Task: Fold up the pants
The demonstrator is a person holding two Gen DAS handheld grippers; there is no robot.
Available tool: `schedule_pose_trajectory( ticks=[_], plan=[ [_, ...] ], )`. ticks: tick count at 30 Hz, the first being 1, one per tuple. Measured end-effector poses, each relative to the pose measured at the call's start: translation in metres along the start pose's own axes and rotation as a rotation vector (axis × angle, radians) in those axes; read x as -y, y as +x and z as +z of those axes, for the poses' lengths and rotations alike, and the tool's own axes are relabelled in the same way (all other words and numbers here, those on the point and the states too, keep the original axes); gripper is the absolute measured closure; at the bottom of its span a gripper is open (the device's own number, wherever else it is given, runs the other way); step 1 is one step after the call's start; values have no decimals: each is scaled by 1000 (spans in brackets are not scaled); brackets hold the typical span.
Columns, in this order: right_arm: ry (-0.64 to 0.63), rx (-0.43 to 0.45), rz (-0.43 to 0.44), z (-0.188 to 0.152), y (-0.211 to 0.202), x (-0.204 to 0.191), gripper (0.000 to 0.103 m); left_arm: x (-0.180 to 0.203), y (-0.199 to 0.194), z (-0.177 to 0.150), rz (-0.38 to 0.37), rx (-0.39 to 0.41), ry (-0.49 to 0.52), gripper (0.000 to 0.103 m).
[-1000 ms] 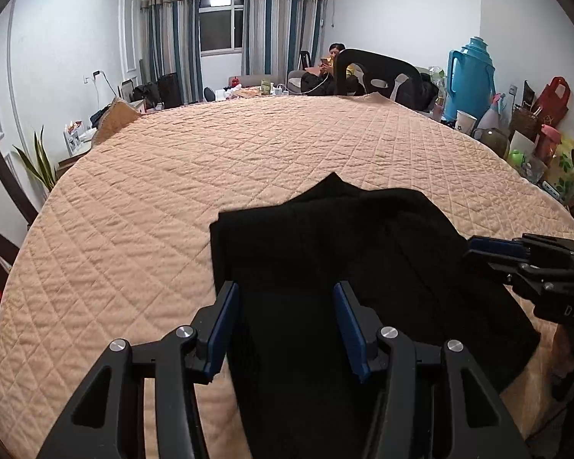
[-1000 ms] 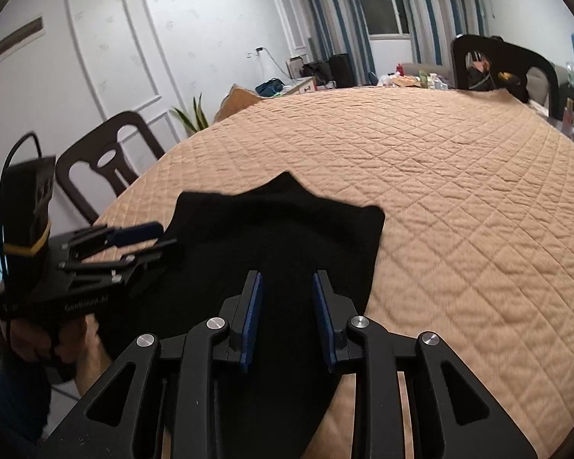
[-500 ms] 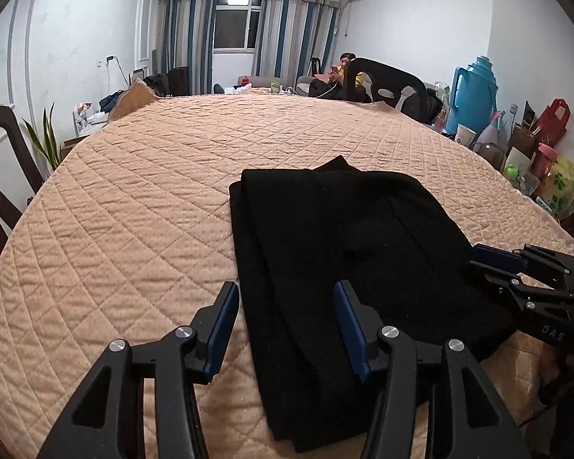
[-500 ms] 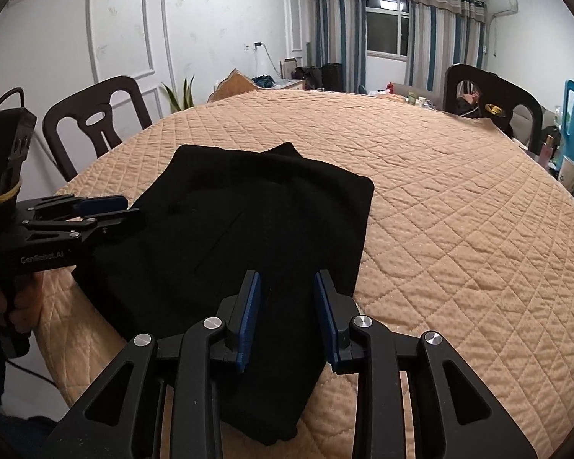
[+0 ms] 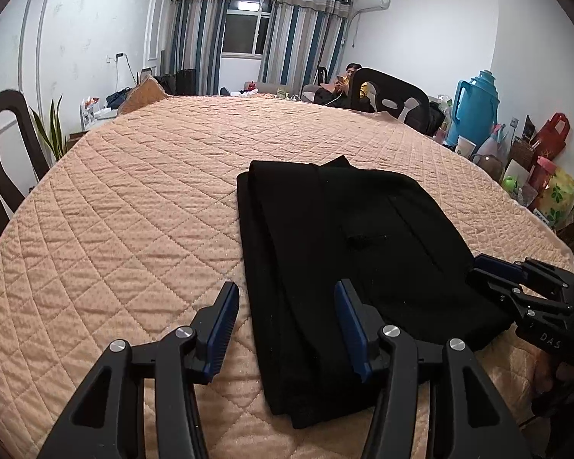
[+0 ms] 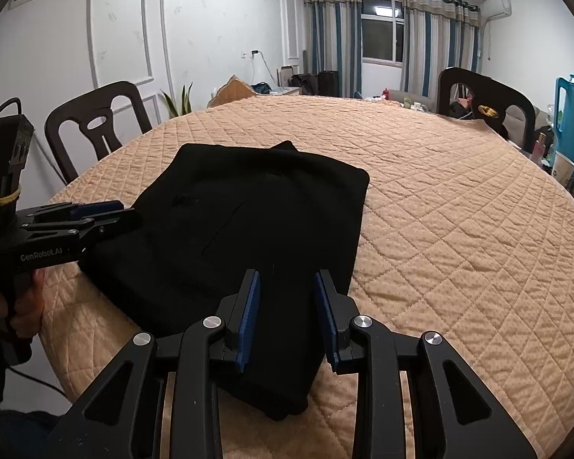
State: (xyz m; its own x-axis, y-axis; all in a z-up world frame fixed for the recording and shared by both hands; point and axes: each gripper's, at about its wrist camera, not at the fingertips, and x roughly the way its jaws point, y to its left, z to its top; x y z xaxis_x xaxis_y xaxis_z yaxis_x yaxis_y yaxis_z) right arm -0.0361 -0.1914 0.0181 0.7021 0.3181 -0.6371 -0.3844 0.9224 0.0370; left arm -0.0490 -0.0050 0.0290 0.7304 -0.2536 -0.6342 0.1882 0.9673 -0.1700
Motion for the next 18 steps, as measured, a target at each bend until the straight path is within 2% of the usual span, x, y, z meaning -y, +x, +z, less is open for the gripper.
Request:
schedule_pose_trajectory(
  ticks=[3, 6, 9, 12, 14, 18],
  plan=[
    [30, -13, 52, 2, -4, 9, 73, -6, -3, 2, -37, -11, -13, 47],
    [133, -35, 154, 8, -2, 31, 71, -12, 0, 10, -54, -35, -21, 46],
    [242, -51, 194, 16, 8, 55, 62, -16, 11, 23, -69, -55, -27, 46],
    [346, -119, 240, 20, 30, 76, 62, -23, 30, 32, -131, -113, -90, 46],
    [425, -117, 297, 23, 38, 88, 61, -26, 38, 35, -170, -148, -137, 46],
    [448, -140, 340, 29, 49, 89, 61, -27, 50, 41, -203, -147, -178, 44]
  ],
)
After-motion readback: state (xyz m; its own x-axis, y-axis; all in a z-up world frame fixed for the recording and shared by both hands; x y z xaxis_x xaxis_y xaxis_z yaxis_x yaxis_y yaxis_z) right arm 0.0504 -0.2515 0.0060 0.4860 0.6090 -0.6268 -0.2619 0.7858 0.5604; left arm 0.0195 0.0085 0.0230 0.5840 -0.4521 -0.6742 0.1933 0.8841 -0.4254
